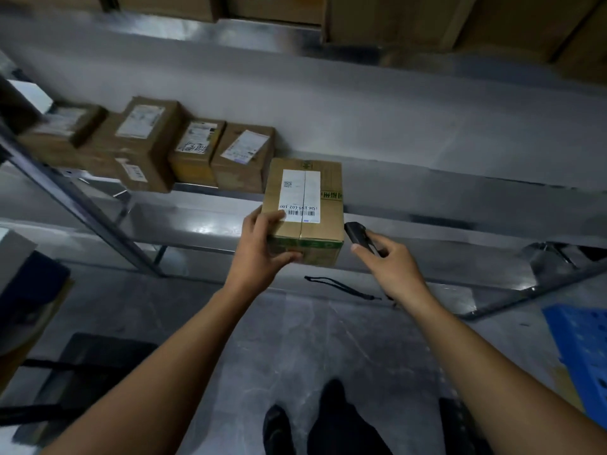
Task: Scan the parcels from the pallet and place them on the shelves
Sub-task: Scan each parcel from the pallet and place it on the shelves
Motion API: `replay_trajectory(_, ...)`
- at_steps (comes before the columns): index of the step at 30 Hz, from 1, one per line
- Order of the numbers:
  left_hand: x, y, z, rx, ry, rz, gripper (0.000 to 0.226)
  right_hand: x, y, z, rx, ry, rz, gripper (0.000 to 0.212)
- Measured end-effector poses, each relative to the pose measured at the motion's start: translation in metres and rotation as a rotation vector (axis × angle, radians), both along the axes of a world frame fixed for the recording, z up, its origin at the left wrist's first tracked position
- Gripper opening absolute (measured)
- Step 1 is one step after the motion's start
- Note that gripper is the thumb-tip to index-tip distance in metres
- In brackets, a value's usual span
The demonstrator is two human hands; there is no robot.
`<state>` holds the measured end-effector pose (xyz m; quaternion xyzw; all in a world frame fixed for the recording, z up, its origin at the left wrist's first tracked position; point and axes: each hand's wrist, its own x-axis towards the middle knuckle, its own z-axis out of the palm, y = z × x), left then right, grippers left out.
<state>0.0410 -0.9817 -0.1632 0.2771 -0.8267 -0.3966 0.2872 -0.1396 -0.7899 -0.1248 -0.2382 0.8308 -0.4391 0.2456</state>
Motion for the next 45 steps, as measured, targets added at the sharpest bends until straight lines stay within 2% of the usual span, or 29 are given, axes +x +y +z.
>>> replay_trajectory(5, -0.034, -0.031, -0.037, 0.072, -0.032, 0.046, 0.084, -0.031, -0.042, -0.016, 0.038, -0.011, 0.02, 0.053)
replay_trajectory(8, -0.058, -0.051, -0.053, 0.045, -0.069, 0.051, 0.087, -0.053, -0.069, -0.026, 0.05, -0.034, 0.041, 0.047)
replay_trajectory(11, -0.082, -0.07, -0.063, -0.065, -0.07, 0.128, 0.086, -0.079, -0.098, -0.032, 0.072, -0.037, 0.075, 0.051)
replay_trajectory(14, -0.106, -0.085, -0.068, -0.254, -0.127, 0.274, 0.084, -0.108, -0.128, -0.037, 0.064, -0.033, 0.089, 0.055)
replay_trajectory(18, -0.13, -0.097, -0.077, -0.429, -0.312, 0.15, 0.087, -0.137, -0.163, -0.042, 0.12, -0.01, 0.089, 0.058)
replay_trajectory(23, -0.151, -0.11, -0.075, -0.415, -0.426, 0.159, 0.095, -0.154, -0.191, -0.045, 0.138, -0.026, 0.07, 0.055)
replay_trajectory(27, -0.157, -0.109, -0.066, -0.37, -0.436, 0.172, 0.1, -0.153, -0.195, -0.037, 0.146, -0.024, 0.069, 0.057)
replay_trajectory(31, -0.149, -0.106, -0.057, -0.316, -0.381, 0.13, 0.102, -0.137, -0.17, -0.033, 0.103, -0.011, 0.016, 0.056)
replay_trajectory(36, -0.135, -0.089, -0.051, -0.305, -0.179, -0.019, 0.092, -0.086, -0.099, -0.033, 0.075, -0.014, -0.188, 0.053)
replay_trajectory(40, -0.136, -0.046, -0.052, -0.18, -0.156, -0.244, 0.089, -0.045, -0.026, -0.036, 0.065, -0.016, -0.392, 0.053)
replay_trajectory(45, -0.146, 0.034, -0.05, -0.149, -0.189, -0.619, 0.094, 0.005, 0.08, -0.034, 0.089, 0.052, -0.678, 0.066)
